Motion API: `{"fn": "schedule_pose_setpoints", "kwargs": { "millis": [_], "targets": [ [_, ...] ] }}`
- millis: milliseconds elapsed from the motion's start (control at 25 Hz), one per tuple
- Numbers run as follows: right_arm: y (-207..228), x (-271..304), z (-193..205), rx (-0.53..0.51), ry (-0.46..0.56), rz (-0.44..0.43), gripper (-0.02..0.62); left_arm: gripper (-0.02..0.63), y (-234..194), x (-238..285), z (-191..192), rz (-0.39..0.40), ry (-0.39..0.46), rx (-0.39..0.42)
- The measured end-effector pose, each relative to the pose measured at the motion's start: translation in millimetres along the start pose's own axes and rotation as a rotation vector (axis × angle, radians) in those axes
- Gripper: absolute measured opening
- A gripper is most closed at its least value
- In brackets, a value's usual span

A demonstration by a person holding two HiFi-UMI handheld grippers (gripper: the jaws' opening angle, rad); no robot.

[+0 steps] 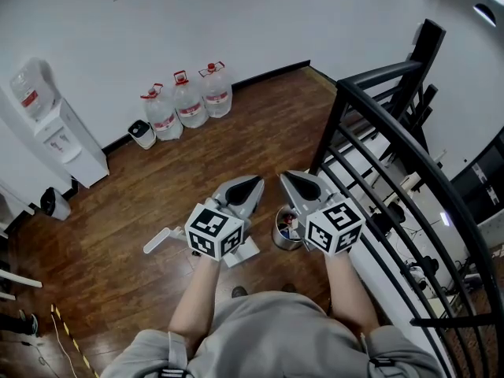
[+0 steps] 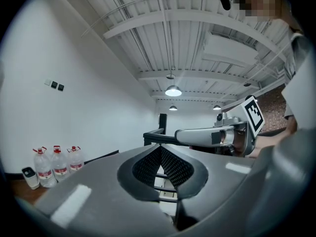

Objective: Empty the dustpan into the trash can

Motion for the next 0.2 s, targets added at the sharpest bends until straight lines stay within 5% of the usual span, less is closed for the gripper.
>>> {"fn": "schedule_pose_setpoints", "kwargs": {
  "millis": [200],
  "targets": [
    [0.5, 3.2, -0.5, -0.003, -0.002, 0.000, -0.002, 0.006, -1.8, 2.6, -0.5, 0.010, 0.003, -0.006]
  ]
}}
Point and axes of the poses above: the fingertips, and each gripper's own axes: x forward along the fingers, y to its right, z out of its underside, the point moved 10 cm from there along -x, backward along the fingers, and after that the axes turned 8 degrees about -y, right-handed, at the moved point
